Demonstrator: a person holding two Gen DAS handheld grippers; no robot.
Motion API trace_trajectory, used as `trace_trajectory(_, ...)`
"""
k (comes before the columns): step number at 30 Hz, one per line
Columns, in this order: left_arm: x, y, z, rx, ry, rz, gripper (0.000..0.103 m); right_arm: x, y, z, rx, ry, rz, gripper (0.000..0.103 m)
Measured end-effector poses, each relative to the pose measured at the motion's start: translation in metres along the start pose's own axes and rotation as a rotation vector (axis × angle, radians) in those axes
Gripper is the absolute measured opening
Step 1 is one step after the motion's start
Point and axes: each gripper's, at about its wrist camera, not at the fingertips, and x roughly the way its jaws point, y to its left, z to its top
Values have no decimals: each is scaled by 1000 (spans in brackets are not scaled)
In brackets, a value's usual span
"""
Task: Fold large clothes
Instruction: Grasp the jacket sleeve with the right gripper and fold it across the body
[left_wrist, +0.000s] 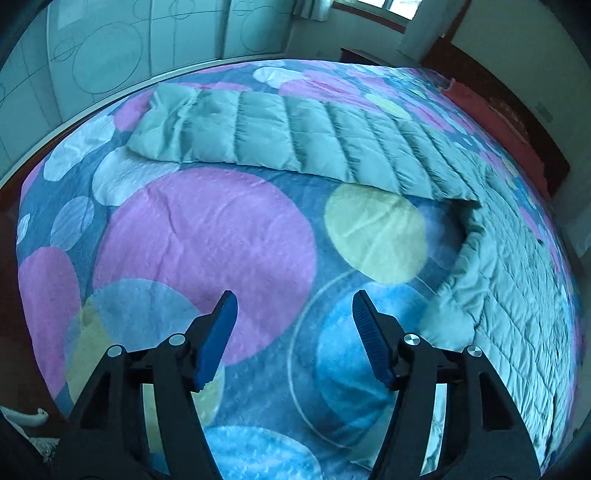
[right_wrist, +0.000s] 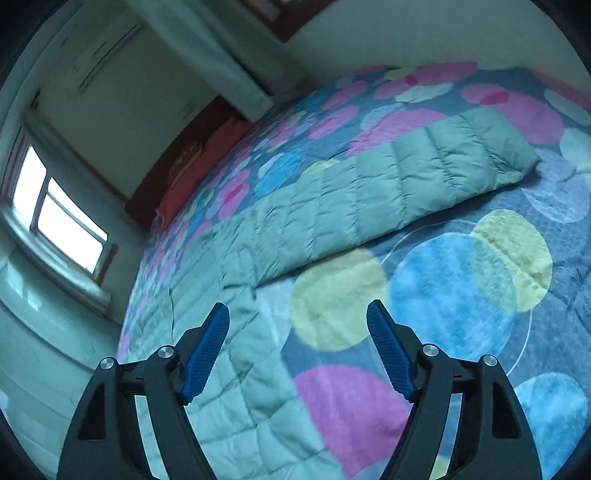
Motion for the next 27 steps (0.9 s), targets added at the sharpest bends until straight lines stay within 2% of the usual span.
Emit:
trace_trajectory(5, 7, 15, 7, -35, -75, 7, 65, 10, -63, 38, 196, -81, -10, 76)
trace_trajectory(8, 6, 21, 7, -97, -121, -47, 76, 22, -91, 45, 310, -99, 2, 76)
trace_trajectory(10, 7, 22, 6, -122, -143, -62, 80, 28, -106, 47, 371, -130, 19, 76)
trace_trajectory(15, 11, 10, 8, -56, -148, 20, 82, 27, -112, 60, 388, -242, 24, 76)
trace_trajectory(20, 15, 9, 12, -48, -157, 90, 82, 27, -124, 74, 425, -306, 26, 73)
trace_trajectory(22, 16, 10, 14, -42, -165, 119, 82, 22, -129, 74, 416, -321, -4, 59)
trace_trajectory(25, 20, 11, 17, -32, -159, 160, 82, 29, -139, 80, 430, -295, -36, 23)
trace_trajectory(27, 23, 11, 19, -26, -152, 191, 82, 30, -139, 85, 419, -286, -57, 15)
